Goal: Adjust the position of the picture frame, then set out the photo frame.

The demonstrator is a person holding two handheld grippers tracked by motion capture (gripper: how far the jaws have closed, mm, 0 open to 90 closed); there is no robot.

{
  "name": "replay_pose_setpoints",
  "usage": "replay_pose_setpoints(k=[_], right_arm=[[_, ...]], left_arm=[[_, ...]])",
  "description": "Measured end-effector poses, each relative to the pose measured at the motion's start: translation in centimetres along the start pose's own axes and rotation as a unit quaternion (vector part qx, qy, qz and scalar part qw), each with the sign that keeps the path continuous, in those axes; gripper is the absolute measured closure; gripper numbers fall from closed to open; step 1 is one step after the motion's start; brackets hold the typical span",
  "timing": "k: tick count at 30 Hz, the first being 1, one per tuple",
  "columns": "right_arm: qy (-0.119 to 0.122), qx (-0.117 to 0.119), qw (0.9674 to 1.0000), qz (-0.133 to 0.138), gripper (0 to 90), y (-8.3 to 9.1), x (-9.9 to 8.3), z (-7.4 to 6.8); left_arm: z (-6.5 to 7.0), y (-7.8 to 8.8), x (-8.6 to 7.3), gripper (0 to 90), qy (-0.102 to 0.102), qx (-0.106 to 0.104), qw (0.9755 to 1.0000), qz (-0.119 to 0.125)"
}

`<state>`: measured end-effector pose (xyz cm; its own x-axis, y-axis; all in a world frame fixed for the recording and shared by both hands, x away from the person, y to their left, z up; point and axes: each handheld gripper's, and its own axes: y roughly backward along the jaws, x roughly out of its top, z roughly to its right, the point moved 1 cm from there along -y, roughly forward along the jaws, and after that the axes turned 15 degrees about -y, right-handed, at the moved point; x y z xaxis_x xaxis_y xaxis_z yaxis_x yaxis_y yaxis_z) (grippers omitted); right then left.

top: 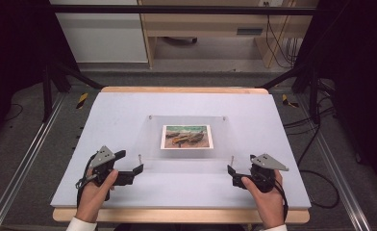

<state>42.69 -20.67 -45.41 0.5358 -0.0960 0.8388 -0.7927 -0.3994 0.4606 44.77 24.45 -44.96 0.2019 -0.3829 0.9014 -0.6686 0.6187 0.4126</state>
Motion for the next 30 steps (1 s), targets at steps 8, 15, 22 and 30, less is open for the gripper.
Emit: replay_pose_setpoints(k=[8, 15, 22, 30], right_arm=[[0.016, -0.009, 0.9997, 0.017, 14.0, 0.3, 0.3, -0.3], [0.015, -0.024, 0.9996, 0.008, 11.8, 0.3, 1.3, -0.6], [0.025, -0.032, 0.9990, -0.017, 12.2, 0.0, 3.8, -0.5], [0.048, -0.030, 0.9978, -0.035, 15.6, -1.0, 5.5, -1.0]], left_arm=[[0.0, 0.5, 0.2, 5.4, 0.005, 0.003, 1.0000, 0.007], [-0.7, 0.4, 2.3, 5.0, -0.002, 0.006, 1.0000, -0.005], [-1.6, -1.0, 5.4, 5.0, -0.030, -0.005, 0.9988, -0.039], [-1.9, -2.8, 7.0, 5.2, -0.042, -0.015, 0.9967, -0.069]])
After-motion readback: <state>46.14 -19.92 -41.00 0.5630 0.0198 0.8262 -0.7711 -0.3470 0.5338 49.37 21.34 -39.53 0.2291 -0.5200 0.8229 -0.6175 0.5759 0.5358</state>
